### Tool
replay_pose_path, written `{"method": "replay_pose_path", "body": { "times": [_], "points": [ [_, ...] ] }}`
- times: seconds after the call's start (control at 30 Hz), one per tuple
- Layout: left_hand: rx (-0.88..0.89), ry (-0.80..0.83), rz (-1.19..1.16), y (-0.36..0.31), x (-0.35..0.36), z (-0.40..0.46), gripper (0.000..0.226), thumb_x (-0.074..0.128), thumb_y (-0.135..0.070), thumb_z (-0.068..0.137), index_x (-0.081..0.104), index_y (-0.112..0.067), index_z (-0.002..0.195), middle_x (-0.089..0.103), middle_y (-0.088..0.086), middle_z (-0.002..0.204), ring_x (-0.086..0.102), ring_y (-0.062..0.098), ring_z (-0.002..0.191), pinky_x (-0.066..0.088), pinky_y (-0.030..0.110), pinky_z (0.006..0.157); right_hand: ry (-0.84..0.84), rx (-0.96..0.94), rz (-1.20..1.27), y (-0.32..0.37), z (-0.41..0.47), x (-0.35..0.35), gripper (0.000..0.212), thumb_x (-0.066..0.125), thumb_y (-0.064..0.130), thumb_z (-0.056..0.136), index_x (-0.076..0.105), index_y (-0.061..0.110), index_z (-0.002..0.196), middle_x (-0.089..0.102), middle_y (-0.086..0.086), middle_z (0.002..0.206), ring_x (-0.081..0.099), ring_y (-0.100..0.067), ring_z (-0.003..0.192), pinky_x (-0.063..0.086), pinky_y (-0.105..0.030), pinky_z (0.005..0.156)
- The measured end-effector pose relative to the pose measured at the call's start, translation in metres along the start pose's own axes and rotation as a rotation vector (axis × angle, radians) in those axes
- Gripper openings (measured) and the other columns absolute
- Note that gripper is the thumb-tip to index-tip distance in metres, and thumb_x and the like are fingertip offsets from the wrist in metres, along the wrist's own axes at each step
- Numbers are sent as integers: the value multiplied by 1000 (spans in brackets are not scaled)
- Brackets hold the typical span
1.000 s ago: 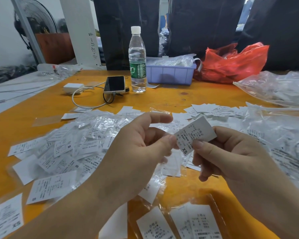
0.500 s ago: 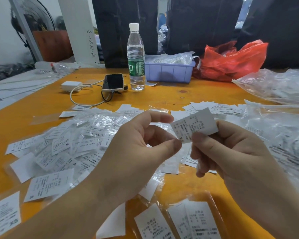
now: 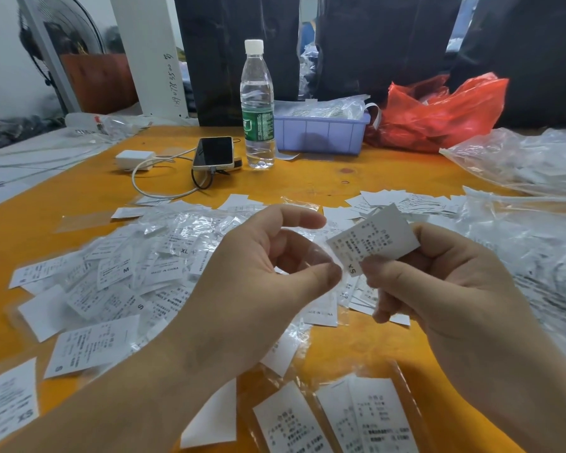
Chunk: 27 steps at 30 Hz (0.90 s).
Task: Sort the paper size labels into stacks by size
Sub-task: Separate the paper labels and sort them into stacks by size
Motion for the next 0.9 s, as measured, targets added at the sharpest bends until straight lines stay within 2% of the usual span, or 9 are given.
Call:
{"method": "replay_pose_path", "body": {
  "times": [0.13,0.33,0.4,0.53,0.67,0.83,0.9],
  "points": [
    [-9,21,16,1,1,-1,42,83,-18,74,62,-40,103,73,-10,78,67,9,70,55,19,65,-13,-33,55,3,0,0,19,67,16,69,76,24,84,70,-7,74,59,-13,59,52,-27,52],
    [-7,50,5,2,4,-1,43,80,-30,67,62,-43,104,73,-9,78,66,5,69,53,19,64,-22,-81,142,9,-2,3,9,68,10,70,72,15,76,69,-6,63,60,-16,51,53,-27,50],
    [-7,56,22,2,6,-1,44,78,-31,66,61,-42,105,73,-9,80,66,7,70,55,23,65,-14,-90,109,10,-3,5,5,69,10,70,69,13,73,72,-6,68,60,-16,51,53,-27,51],
    [-4,78,27,1,8,-1,44,78,-31,68,61,-40,107,73,-9,80,67,7,71,56,25,67,-72,-90,16,9,-4,0,6,71,16,70,68,18,75,75,-6,75,63,-18,52,53,-34,55],
    [-10,119,-7,0,11,-2,46,78,-27,68,60,-41,108,74,-7,81,69,8,71,56,27,68,-120,-104,-7,9,-4,-3,10,71,17,70,68,17,80,75,-5,78,67,-22,56,56,-33,57],
    [-11,122,7,2,12,-2,47,77,-30,70,59,-42,112,73,-7,77,68,9,72,55,30,72,-62,-81,-64,6,-4,2,12,71,18,71,68,18,83,74,-3,78,67,-20,58,56,-37,57],
    [-11,112,11,2,12,-2,46,77,-32,70,59,-44,111,72,-8,75,67,7,69,52,30,72,-35,-75,-70,4,-4,4,14,71,19,70,70,21,84,74,-2,78,65,-17,60,53,-31,55]
  ]
}}
Point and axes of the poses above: each hand's wrist, its own z-axis towards the middle knuckle, its own x-axis out of the palm, y = z × x, the point moved 6 cm from there along z, towards the middle knuckle
